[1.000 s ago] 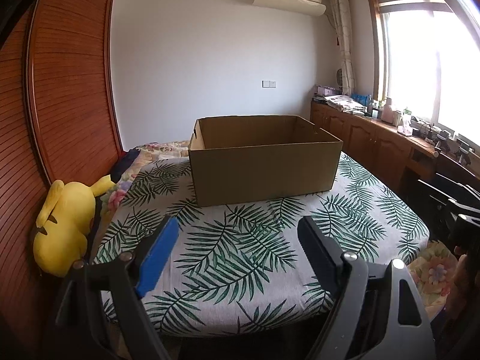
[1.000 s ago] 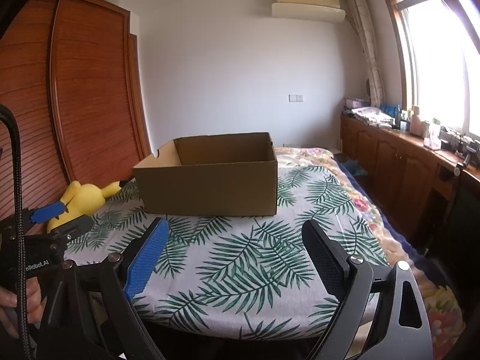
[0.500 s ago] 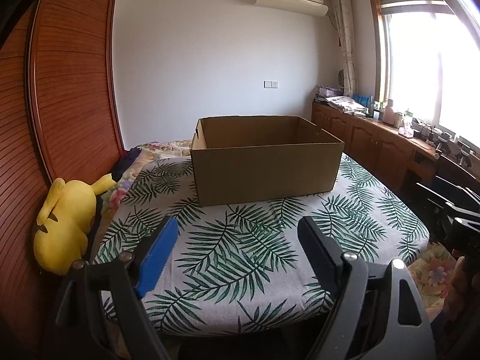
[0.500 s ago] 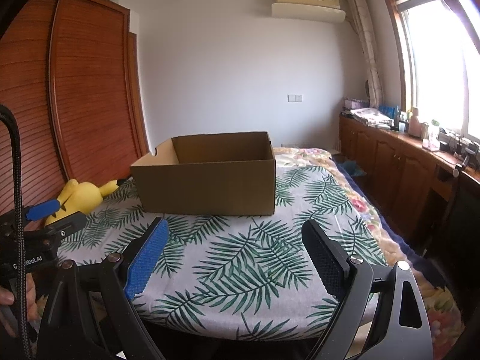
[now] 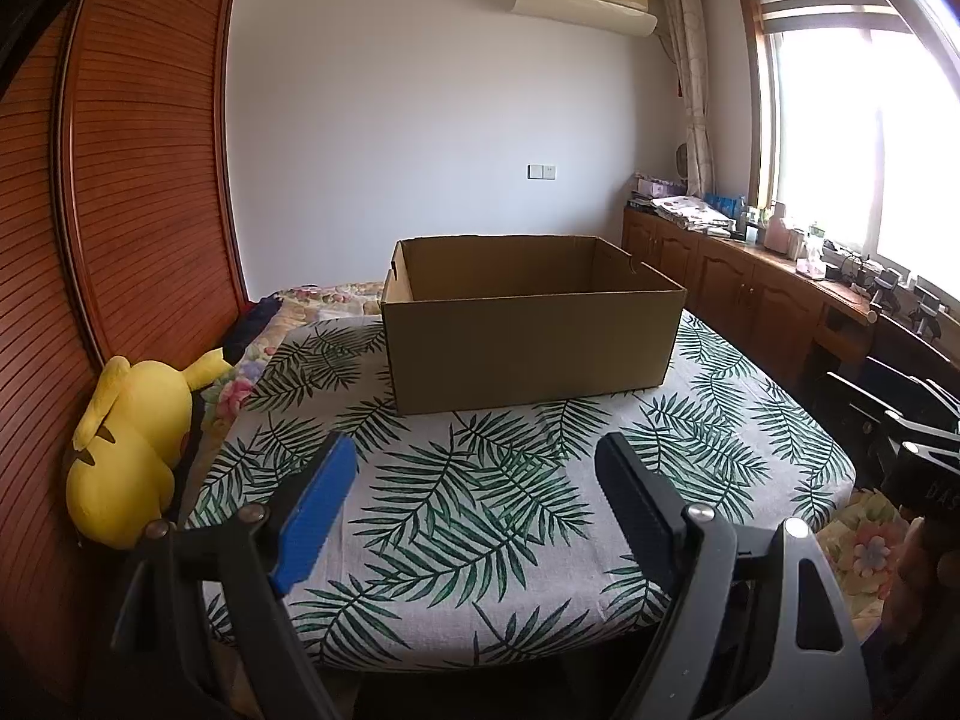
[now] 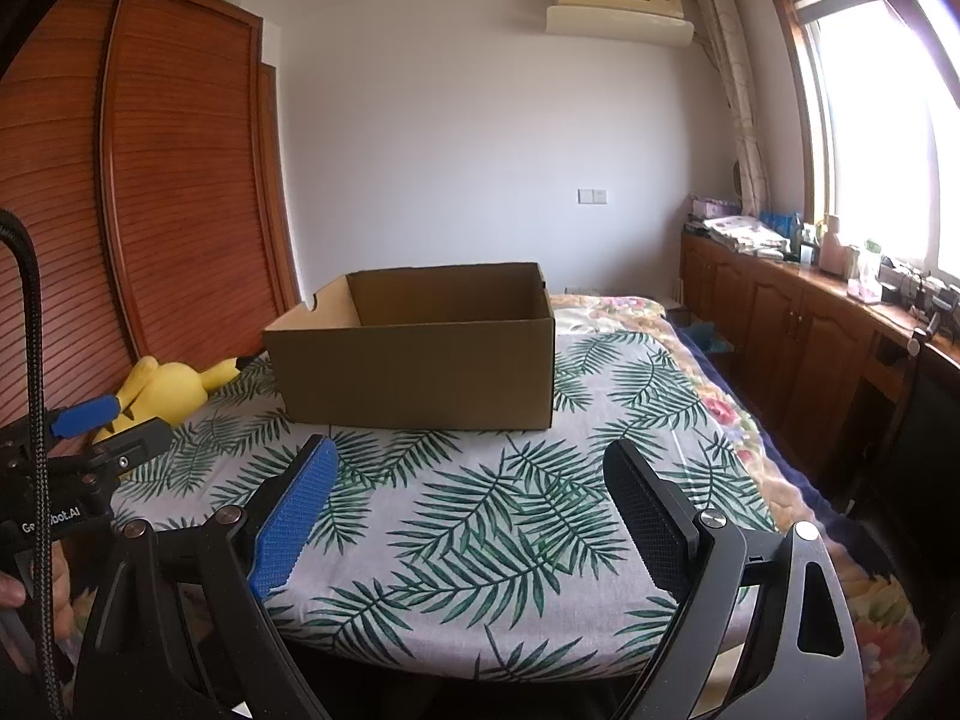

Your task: Organize snacks

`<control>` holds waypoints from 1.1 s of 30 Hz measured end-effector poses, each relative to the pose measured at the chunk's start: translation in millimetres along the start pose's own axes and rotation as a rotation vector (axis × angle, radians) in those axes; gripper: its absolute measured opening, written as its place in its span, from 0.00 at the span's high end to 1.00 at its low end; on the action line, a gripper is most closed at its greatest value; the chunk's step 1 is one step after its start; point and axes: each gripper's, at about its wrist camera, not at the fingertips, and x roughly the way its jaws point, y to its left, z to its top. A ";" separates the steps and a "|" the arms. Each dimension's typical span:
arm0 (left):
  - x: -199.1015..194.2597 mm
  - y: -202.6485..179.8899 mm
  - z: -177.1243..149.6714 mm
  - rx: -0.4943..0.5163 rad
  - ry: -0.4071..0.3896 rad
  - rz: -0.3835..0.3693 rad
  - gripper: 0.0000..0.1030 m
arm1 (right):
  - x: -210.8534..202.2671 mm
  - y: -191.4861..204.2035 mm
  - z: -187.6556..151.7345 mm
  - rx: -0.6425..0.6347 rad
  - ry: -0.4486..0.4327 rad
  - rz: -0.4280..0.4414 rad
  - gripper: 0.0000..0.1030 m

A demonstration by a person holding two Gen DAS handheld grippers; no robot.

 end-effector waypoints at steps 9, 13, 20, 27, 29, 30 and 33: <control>-0.9 0.7 1.5 -0.002 -0.003 -0.001 0.20 | -1.4 0.1 0.5 -0.003 -0.003 -0.001 0.11; -1.4 0.6 2.3 -0.003 -0.004 -0.001 0.20 | -1.7 0.1 0.9 -0.005 -0.004 -0.001 0.11; -1.7 0.6 3.0 -0.001 -0.005 0.000 0.20 | -2.3 -0.9 3.2 -0.004 -0.008 0.001 0.11; -2.4 -0.1 3.7 0.000 -0.007 -0.001 0.20 | -2.2 -0.8 2.9 -0.005 -0.008 0.000 0.11; -2.8 0.5 3.8 0.001 -0.008 -0.001 0.20 | -1.9 -0.9 3.6 -0.006 -0.009 0.000 0.11; -2.8 0.5 3.8 0.001 -0.008 -0.002 0.20 | -2.0 -0.6 3.4 -0.006 -0.008 0.000 0.11; -3.4 0.6 4.2 0.001 -0.009 -0.002 0.20 | -1.9 -0.7 3.4 -0.006 -0.008 0.000 0.11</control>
